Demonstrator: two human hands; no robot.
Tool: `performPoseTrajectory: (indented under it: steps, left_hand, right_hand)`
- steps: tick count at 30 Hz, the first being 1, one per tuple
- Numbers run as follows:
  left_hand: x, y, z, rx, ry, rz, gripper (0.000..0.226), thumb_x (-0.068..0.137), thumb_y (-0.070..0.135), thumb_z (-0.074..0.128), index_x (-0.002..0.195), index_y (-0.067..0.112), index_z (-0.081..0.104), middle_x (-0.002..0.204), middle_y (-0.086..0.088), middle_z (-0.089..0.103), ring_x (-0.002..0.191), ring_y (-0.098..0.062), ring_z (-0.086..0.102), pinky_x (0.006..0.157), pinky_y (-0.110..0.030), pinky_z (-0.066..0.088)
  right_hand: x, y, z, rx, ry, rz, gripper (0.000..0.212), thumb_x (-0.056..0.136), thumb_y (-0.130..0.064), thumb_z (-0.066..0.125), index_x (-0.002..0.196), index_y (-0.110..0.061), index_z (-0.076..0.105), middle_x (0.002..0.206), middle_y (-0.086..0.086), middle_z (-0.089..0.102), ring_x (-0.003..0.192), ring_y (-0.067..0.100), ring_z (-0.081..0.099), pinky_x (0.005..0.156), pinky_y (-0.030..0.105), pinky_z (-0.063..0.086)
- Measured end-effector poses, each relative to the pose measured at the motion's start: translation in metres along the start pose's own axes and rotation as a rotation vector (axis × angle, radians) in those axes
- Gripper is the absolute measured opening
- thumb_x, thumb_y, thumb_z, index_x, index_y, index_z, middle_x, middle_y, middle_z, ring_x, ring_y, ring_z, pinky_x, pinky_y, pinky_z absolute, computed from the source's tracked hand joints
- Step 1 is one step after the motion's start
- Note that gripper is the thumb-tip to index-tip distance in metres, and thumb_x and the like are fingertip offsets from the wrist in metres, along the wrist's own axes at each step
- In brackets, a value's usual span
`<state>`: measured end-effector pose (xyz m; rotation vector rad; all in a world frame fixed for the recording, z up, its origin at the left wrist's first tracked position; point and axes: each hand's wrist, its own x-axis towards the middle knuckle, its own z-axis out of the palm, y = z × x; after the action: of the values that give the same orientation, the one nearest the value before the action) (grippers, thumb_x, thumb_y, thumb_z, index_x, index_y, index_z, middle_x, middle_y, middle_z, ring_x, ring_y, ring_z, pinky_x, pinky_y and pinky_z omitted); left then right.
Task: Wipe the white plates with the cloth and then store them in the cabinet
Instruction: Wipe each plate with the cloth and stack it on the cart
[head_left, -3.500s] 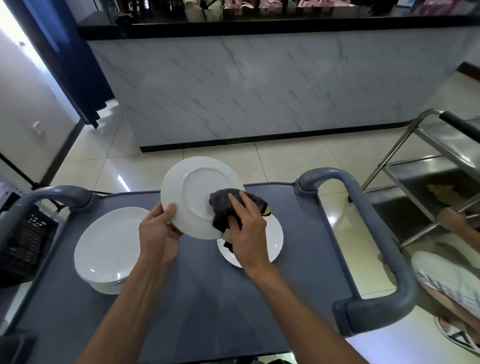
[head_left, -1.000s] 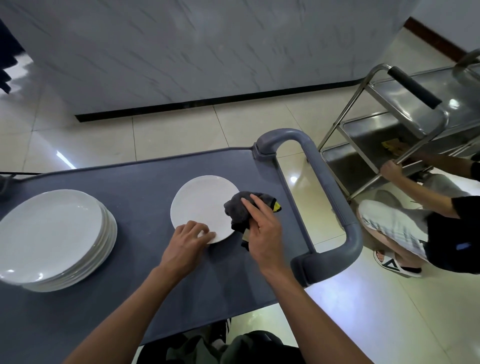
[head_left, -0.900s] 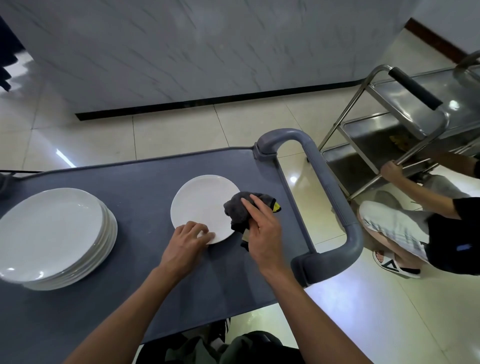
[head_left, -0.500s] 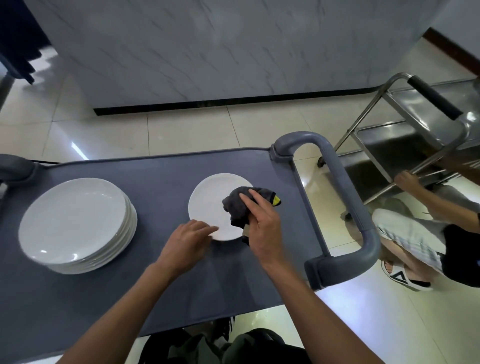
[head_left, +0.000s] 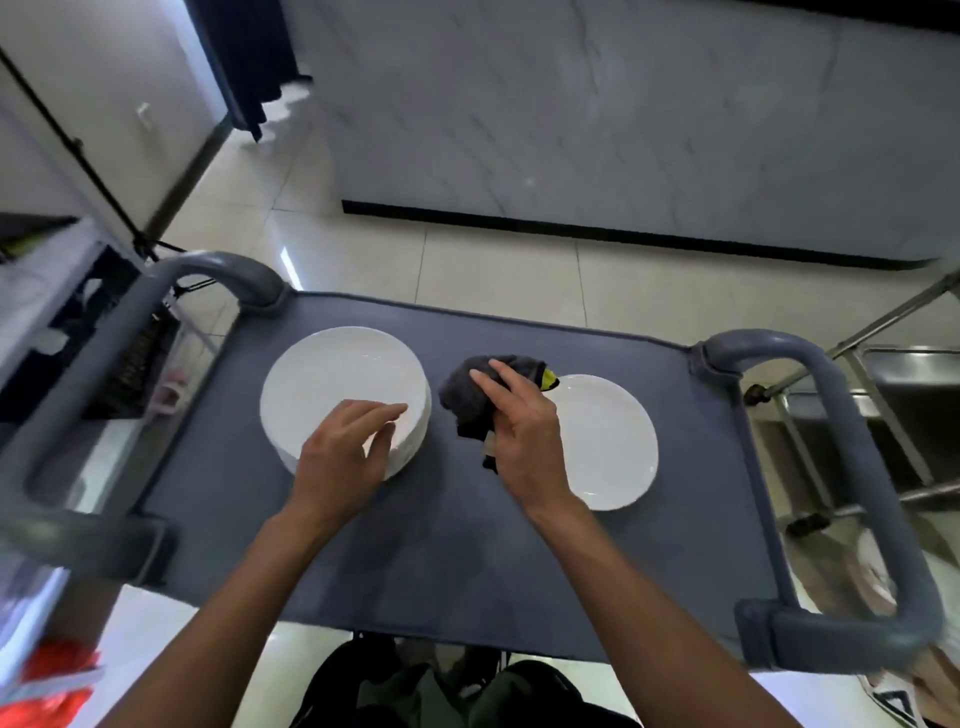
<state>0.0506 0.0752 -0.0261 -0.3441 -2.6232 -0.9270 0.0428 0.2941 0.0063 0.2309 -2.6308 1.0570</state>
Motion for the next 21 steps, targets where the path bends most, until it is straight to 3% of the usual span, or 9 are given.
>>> performPoseTrajectory:
  steps: [5,8,11,17,21]
  left_hand:
    - [-0.003,-0.058,-0.039,0.007,0.175,-0.276,0.028,0.086,-0.003,0.07,0.11,0.011,0.076,0.108,-0.007,0.073,0.103,-0.028,0.064,0.087,-0.038,0.053]
    - [-0.002,-0.09,-0.053,-0.007,0.134,-0.493,0.029,0.09,0.012,0.069,0.119,0.013,0.072,0.118,-0.007,0.069,0.109,-0.027,0.061,0.095,-0.042,0.05]
    - [-0.001,-0.11,-0.057,-0.111,0.078,-0.671,0.033,0.09,0.023,0.07,0.122,0.017,0.07,0.118,-0.004,0.068,0.103,-0.021,0.063,0.09,-0.039,0.05]
    - [-0.002,-0.128,-0.053,-0.2,-0.007,-0.728,0.029,0.085,0.025,0.074,0.114,0.021,0.074,0.106,0.002,0.072,0.087,-0.012,0.067,0.08,-0.024,0.047]
    - [0.001,-0.133,-0.051,-0.236,0.006,-0.745,0.028,0.086,0.027,0.074,0.113,0.022,0.075,0.104,0.005,0.071,0.083,-0.007,0.066,0.074,-0.018,0.044]
  right_hand:
    - [0.031,-0.045,0.046,0.015,-0.134,-0.088,0.054,0.084,0.016,0.052,0.129,-0.01,0.066,0.14,0.017,0.057,0.128,0.034,0.055,0.1,0.055,0.044]
    - [0.048,-0.068,0.077,-0.062,-0.235,-0.127,0.054,0.085,0.013,0.052,0.13,-0.014,0.065,0.142,0.015,0.055,0.13,0.031,0.053,0.098,0.053,0.042]
    - [0.057,-0.083,0.108,-0.118,-0.305,-0.135,0.054,0.088,0.008,0.051,0.133,-0.019,0.063,0.145,0.012,0.053,0.132,0.029,0.05,0.099,0.052,0.038]
    - [0.058,-0.094,0.147,-0.197,-0.313,-0.125,0.053,0.089,0.003,0.051,0.133,-0.024,0.062,0.143,0.007,0.056,0.129,0.028,0.052,0.094,0.048,0.039]
    - [0.055,-0.09,0.153,-0.293,-0.348,-0.164,0.042,0.093,-0.008,0.054,0.13,-0.026,0.063,0.136,-0.003,0.059,0.128,0.02,0.052,0.101,0.048,0.035]
